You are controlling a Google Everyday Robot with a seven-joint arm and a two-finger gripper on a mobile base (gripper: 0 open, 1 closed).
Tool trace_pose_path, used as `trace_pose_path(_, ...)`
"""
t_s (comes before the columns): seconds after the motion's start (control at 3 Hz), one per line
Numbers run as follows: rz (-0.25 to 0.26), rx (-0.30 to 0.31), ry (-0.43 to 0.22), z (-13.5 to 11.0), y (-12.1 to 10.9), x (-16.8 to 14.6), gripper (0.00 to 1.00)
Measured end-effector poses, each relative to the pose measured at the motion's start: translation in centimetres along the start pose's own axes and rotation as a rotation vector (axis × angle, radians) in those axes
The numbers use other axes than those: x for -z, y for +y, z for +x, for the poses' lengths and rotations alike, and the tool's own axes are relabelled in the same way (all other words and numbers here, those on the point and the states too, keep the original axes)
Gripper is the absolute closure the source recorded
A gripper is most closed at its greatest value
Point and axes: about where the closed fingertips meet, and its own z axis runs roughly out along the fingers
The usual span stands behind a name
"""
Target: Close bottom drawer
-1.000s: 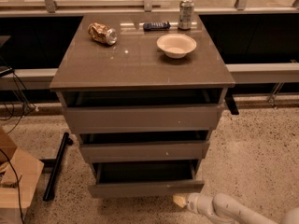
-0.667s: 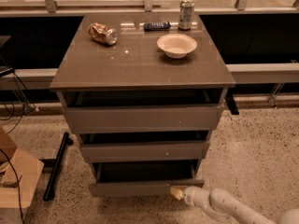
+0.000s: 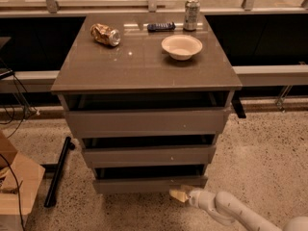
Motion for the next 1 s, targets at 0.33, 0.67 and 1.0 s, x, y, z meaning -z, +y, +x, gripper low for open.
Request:
trace_pose_path(0.33,0.017,0.039,-0.031,-2.2,-0.2,-1.0,0.00)
trace_pose_path(0.67,0.028,0.074,-0.053,-4.0,-0.2,-1.9,0.00)
trace_pose_path(1.0,0.029,0.086,-0.056,-4.3,0.0,-2.0,0.00)
